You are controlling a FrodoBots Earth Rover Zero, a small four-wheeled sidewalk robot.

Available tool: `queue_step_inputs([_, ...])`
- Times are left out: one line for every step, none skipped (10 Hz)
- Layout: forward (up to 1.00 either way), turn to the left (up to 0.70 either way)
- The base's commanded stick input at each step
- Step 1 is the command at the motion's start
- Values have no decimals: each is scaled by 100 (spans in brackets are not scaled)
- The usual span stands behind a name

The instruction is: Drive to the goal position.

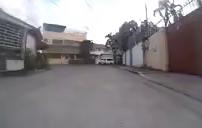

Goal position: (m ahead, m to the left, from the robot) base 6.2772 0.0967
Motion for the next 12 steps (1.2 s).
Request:
queue_step_inputs([100,0])
queue_step_inputs([100,-9])
queue_step_inputs([100,-20])
queue_step_inputs([100,-31])
queue_step_inputs([100,-36])
queue_step_inputs([100,-5])
queue_step_inputs([100,0])
queue_step_inputs([100,0])
queue_step_inputs([100,0])
queue_step_inputs([100,0])
queue_step_inputs([100,0])
queue_step_inputs([100,0])
